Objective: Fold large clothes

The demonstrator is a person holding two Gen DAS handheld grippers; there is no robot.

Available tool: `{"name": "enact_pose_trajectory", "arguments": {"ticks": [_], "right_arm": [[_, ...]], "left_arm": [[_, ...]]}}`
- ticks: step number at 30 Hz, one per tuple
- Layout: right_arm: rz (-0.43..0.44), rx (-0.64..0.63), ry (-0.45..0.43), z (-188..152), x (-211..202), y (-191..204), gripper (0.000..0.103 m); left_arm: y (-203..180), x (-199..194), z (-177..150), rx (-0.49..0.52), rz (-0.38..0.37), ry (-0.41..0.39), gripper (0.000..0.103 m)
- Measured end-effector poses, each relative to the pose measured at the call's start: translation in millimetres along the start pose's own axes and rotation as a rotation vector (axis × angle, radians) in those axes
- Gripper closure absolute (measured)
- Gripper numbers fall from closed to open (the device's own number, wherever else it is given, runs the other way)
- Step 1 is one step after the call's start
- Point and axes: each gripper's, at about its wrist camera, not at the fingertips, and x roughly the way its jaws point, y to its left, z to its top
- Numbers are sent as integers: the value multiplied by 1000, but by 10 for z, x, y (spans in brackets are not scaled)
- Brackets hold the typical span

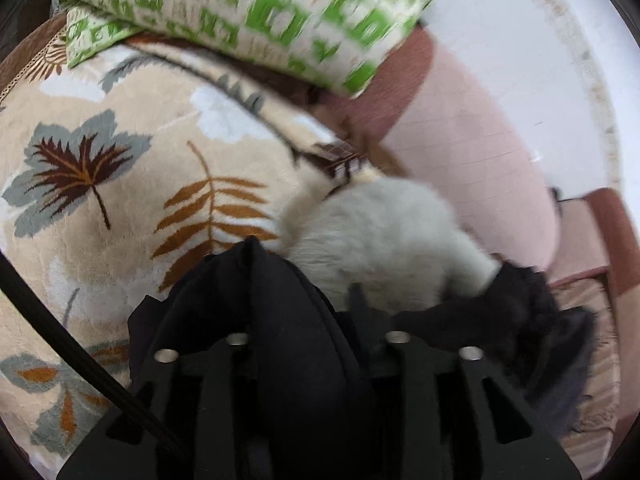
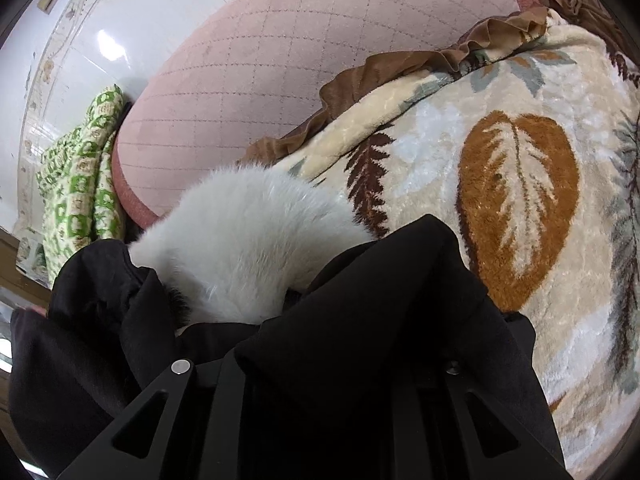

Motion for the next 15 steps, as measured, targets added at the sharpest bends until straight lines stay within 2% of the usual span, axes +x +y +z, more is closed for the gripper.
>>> {"name": "enact_pose_trajectory", "arguments": {"ticks": [2,3,4,5,7,10,12,15], "right_arm": [[46,27,27,22,-112,-13,73],[59,31,33,26,-157,-15,70],[85,35,37,36,-237,-9,57],[107,36,32,40,-309,2,29],[104,20,-31,54,-548,44,9],[91,0,-83,90,-844,97,8],[51,-9,-138,110,-1072,135,8],[43,-67,-204,38,-1473,284,8]], "left_arm": [[28,-211,14,-34,-66,-31,40],[40,-342,29,-50,-87,-63,36],[34,-470,55,-50,-88,-97,30],[13,-632,86,-37,-72,-141,25],[-7,-841,138,-28,-51,-198,23],[-18,-1157,168,-17,-17,-235,23],[-34,-1361,116,-6,20,-258,23],[-123,-1702,-115,68,126,-306,23]]}}
